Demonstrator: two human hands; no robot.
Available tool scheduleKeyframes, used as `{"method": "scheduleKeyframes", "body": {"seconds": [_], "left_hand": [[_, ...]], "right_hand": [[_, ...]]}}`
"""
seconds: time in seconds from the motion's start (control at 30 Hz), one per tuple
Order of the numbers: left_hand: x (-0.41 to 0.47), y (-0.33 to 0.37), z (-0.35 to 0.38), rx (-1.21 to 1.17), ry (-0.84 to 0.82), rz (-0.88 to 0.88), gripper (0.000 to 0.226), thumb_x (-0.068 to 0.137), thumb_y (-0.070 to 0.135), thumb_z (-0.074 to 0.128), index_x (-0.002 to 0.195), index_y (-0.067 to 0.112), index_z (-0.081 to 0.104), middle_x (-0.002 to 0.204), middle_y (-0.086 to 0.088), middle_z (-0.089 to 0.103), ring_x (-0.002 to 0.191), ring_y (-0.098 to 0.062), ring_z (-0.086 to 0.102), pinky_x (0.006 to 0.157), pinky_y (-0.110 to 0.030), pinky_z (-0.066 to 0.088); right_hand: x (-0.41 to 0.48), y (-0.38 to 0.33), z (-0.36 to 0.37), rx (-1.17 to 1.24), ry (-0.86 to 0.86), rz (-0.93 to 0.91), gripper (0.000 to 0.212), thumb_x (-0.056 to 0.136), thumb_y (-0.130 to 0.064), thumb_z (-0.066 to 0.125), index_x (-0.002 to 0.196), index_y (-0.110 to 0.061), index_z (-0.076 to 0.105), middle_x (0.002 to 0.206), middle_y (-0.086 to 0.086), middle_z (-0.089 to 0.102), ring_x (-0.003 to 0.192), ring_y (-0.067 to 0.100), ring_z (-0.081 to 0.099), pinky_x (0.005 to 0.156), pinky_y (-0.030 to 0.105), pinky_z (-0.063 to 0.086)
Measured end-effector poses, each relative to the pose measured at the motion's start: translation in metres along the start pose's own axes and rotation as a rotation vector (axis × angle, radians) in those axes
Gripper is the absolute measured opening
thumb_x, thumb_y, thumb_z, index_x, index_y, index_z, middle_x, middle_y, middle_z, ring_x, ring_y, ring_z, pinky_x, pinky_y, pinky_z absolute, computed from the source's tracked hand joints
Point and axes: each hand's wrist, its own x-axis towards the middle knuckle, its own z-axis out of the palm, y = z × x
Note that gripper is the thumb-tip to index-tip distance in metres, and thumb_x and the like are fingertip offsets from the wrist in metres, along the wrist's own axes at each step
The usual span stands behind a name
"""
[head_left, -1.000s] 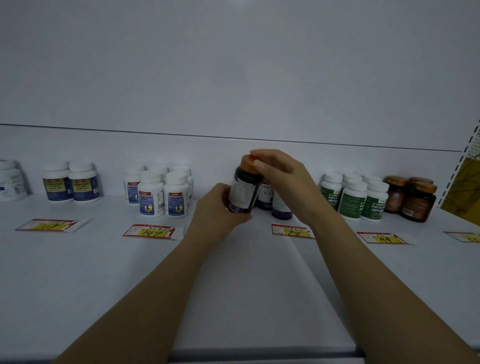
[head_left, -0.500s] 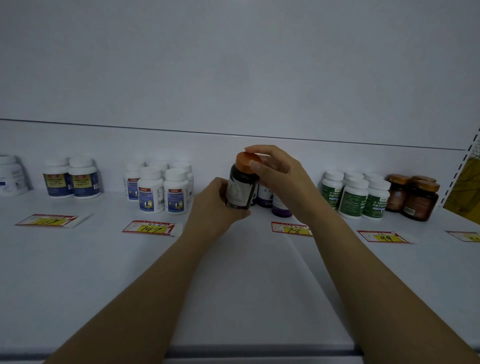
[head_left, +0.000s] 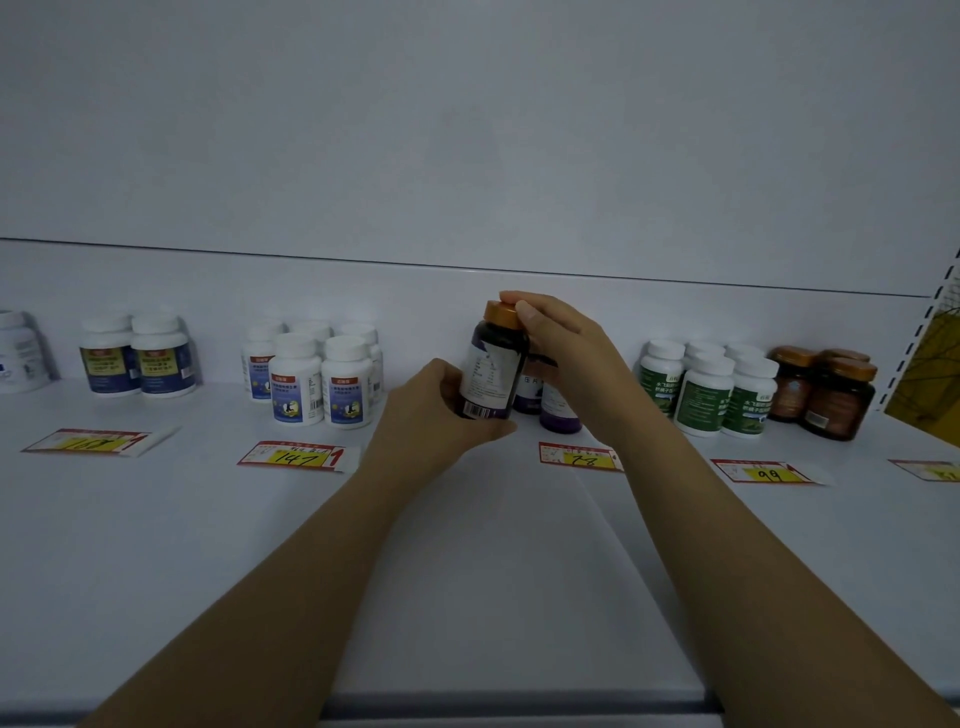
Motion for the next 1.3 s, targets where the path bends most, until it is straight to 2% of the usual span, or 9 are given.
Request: {"method": "scheduleKeyframes", "body": {"seconds": [0.23, 0.4, 0.53, 0.67, 0.77, 0.87, 0.97, 1.13, 1.3], "left_hand": [[-0.003, -0.003, -0.002, 0.067, -0.048, -0.007, 0.058, 0.069, 0.042, 0.079, 0.113, 0.019, 0.050, 0.109, 0.005, 0.061, 0.090, -0.008, 0.054, 0.077, -0.017, 0.043], [-0.003, -0.001, 0.002, 0.071, -0.123, -0.009, 0.056, 0.074, 0.041, 0.075, 0.119, 0.019, 0.050, 0.117, 0.004, 0.061, 0.092, -0.006, 0.053, 0.079, -0.018, 0.041], [-0.003, 0.009, 0.004, 0.060, -0.142, -0.006, 0.058, 0.078, 0.044, 0.071, 0.125, 0.021, 0.047, 0.122, 0.003, 0.059, 0.097, -0.008, 0.053, 0.080, -0.022, 0.041], [-0.004, 0.014, -0.005, 0.453, -0.241, 0.009, 0.065, 0.083, 0.053, 0.061, 0.134, 0.017, 0.042, 0.131, -0.004, 0.051, 0.112, -0.018, 0.051, 0.089, -0.029, 0.044], [-0.005, 0.019, -0.015, 0.712, -0.298, 0.021, 0.058, 0.089, 0.050, 0.055, 0.132, 0.014, 0.043, 0.131, -0.009, 0.048, 0.115, -0.024, 0.050, 0.093, -0.036, 0.046], [-0.005, 0.027, -0.021, 0.817, -0.338, -0.005, 0.052, 0.091, 0.047, 0.053, 0.128, 0.011, 0.047, 0.128, -0.010, 0.051, 0.113, -0.026, 0.051, 0.091, -0.036, 0.046], [-0.011, 0.036, -0.022, 0.826, -0.368, -0.039, 0.047, 0.092, 0.043, 0.054, 0.125, 0.010, 0.050, 0.125, -0.009, 0.054, 0.110, -0.024, 0.054, 0.087, -0.034, 0.046], [-0.024, 0.046, -0.022, 0.816, -0.356, -0.054, 0.047, 0.092, 0.043, 0.055, 0.125, 0.011, 0.050, 0.124, -0.008, 0.054, 0.109, -0.024, 0.053, 0.081, -0.032, 0.044], [-0.032, 0.042, -0.038, 0.768, -0.329, -0.114, 0.049, 0.090, 0.043, 0.058, 0.124, 0.009, 0.051, 0.123, -0.010, 0.055, 0.107, -0.026, 0.055, 0.092, -0.040, 0.048]], "right_hand": [[0.005, -0.001, -0.002, -0.188, -0.084, 0.095, 0.038, 0.088, -0.030, 0.064, 0.123, -0.026, 0.049, 0.115, 0.002, 0.063, 0.107, 0.022, 0.062, 0.082, 0.037, 0.058], [0.013, -0.027, -0.014, -0.436, -0.208, 0.161, 0.044, 0.083, -0.032, 0.069, 0.122, -0.025, 0.052, 0.123, 0.006, 0.059, 0.097, 0.022, 0.065, 0.076, 0.036, 0.060], [0.015, -0.057, -0.022, -0.571, -0.235, 0.115, 0.035, 0.081, -0.035, 0.072, 0.111, -0.020, 0.058, 0.105, 0.004, 0.064, 0.084, 0.015, 0.067, 0.065, 0.027, 0.060], [0.014, -0.082, -0.034, -0.656, -0.197, 0.096, 0.037, 0.082, -0.032, 0.072, 0.111, -0.017, 0.057, 0.094, -0.002, 0.056, 0.076, 0.013, 0.064, 0.057, 0.021, 0.058], [0.012, -0.093, -0.042, -0.718, -0.179, 0.073, 0.035, 0.081, -0.028, 0.074, 0.108, -0.014, 0.057, 0.092, 0.000, 0.057, 0.078, 0.014, 0.064, 0.062, 0.025, 0.059], [0.004, -0.097, -0.045, -0.827, -0.199, 0.080, 0.031, 0.081, -0.025, 0.074, 0.104, -0.013, 0.057, 0.089, -0.001, 0.055, 0.082, 0.018, 0.062, 0.071, 0.031, 0.059], [-0.005, -0.097, -0.044, -0.915, -0.221, 0.094, 0.032, 0.081, -0.026, 0.074, 0.105, -0.013, 0.057, 0.092, -0.001, 0.054, 0.086, 0.021, 0.061, 0.078, 0.036, 0.059], [-0.013, -0.097, -0.041, -0.925, -0.242, 0.122, 0.036, 0.080, -0.025, 0.074, 0.109, -0.010, 0.058, 0.103, 0.005, 0.056, 0.091, 0.023, 0.061, 0.076, 0.035, 0.059], [-0.012, -0.101, -0.024, -0.961, -0.273, 0.085, 0.033, 0.081, -0.026, 0.073, 0.107, -0.013, 0.058, 0.099, 0.003, 0.055, 0.075, 0.016, 0.058, 0.056, 0.024, 0.054]]}}
